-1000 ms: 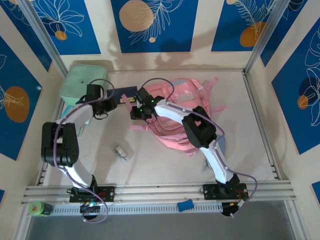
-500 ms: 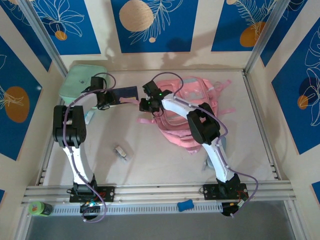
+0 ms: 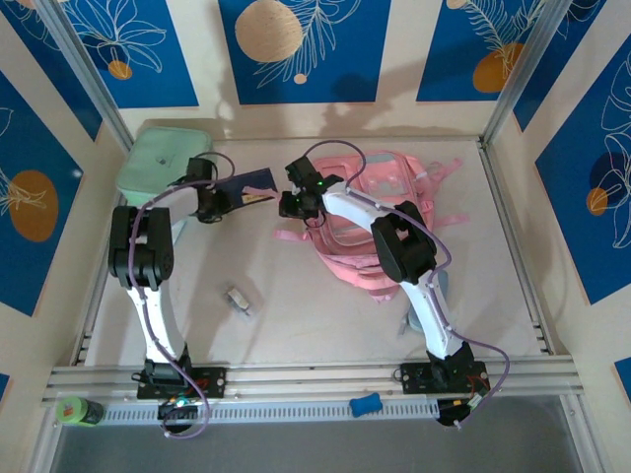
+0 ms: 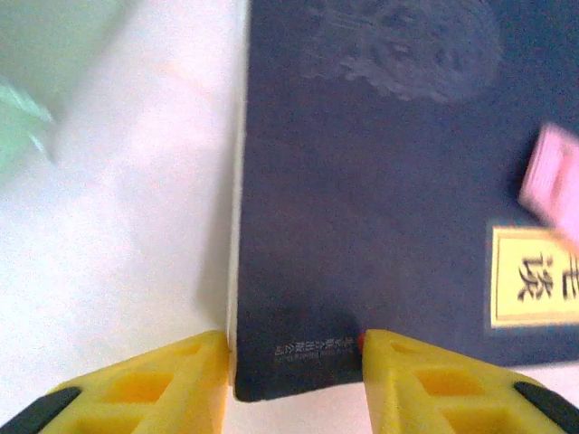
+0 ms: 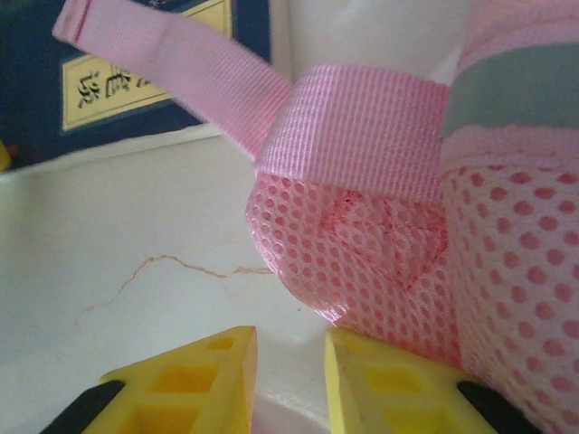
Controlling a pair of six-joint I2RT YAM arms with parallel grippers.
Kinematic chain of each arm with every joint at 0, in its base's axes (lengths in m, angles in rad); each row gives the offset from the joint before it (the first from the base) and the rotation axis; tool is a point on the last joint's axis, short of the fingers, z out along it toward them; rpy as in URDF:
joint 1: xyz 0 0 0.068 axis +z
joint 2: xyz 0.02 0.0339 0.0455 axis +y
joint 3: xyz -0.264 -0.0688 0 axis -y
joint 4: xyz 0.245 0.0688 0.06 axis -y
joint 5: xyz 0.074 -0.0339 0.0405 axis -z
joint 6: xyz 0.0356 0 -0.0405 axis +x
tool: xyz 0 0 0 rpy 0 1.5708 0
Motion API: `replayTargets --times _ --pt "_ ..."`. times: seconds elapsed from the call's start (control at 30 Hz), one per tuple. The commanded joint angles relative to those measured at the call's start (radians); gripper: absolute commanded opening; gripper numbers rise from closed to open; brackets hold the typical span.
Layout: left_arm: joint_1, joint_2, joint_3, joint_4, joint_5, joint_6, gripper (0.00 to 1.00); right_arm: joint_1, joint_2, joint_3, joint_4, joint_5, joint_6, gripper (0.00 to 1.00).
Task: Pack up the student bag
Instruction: Rotate the book at the top-center of the table, then move the book to the top-center of the table.
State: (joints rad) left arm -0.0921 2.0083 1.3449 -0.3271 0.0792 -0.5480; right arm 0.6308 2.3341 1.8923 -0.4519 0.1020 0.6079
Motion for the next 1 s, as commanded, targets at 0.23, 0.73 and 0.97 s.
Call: replayTargets --times 0.23,0.73,0.97 --pt "-0.142 -0.252 -0.144 -0.018 -0.095 -0.071 0.56 -0.061 -0.072 -0.024 -0.099 0.054 0.0 0.27" --pt "-0.055 0.172 0.413 -0.169 -0.036 0.285 0.62 -0.01 -0.196 -0.099 -0.077 -0.07 0.055 0.29" --pt "-0.021 0.304 0.545 -0.174 0.013 0.284 0.67 -0.011 -0.27 -0.173 -0.057 -0.074 0.064 0.3"
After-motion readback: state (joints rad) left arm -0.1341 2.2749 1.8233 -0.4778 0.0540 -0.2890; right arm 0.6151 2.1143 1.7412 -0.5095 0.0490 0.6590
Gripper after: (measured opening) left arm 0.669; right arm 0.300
